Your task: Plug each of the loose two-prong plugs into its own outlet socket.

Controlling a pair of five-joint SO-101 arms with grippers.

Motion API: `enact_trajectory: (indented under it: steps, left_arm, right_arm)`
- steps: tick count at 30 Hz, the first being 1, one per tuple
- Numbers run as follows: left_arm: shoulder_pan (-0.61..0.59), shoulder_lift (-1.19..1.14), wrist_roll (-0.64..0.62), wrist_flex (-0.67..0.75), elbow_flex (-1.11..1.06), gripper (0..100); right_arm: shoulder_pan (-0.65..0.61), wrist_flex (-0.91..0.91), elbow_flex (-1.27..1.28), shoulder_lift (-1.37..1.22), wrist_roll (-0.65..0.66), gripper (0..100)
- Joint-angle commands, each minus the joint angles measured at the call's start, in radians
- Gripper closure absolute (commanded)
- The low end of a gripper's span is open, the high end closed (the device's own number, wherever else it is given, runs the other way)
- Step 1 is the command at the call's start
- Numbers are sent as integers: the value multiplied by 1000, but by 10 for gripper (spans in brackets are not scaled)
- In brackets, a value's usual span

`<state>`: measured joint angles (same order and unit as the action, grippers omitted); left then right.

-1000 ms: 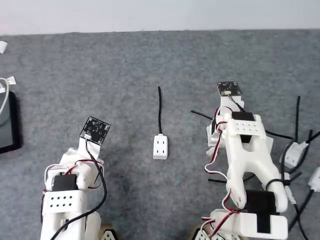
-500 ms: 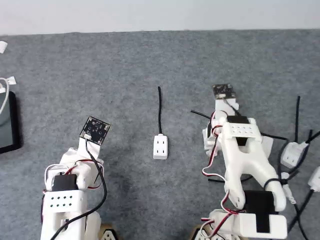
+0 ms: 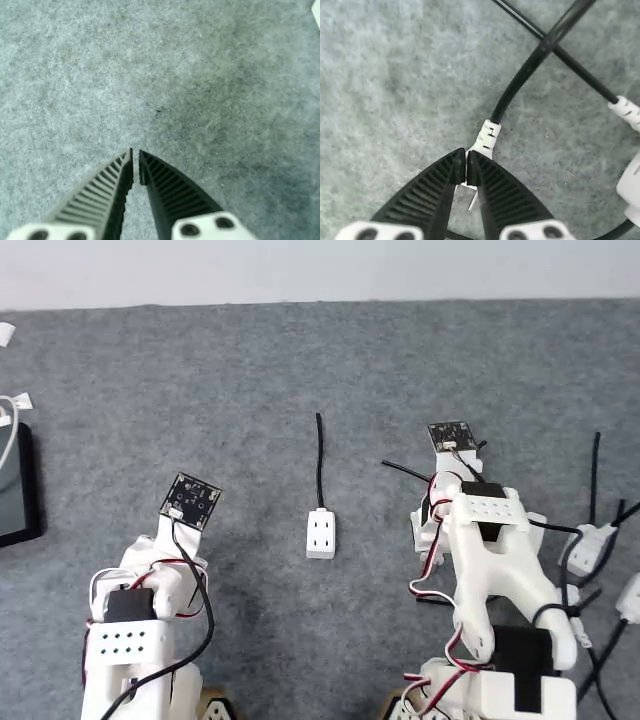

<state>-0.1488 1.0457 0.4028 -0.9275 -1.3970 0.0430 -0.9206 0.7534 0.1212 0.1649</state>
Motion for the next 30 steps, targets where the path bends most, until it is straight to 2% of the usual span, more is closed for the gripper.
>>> enact_trajectory:
  steps: [1,5,14,30]
  left_arm:
    - [-5,11,9,-9,19,985]
    - [-5,11,41,-18,19,985]
    - [-5,12,41,-21,19,985]
    - [-5,12,41,-21,19,985]
  right_arm:
    - [10,5,-15,33,9,990]
    - [15,13,-40,31,3,989]
    - [21,27,-55,31,-40,989]
    - [27,39,-83,24,-37,989]
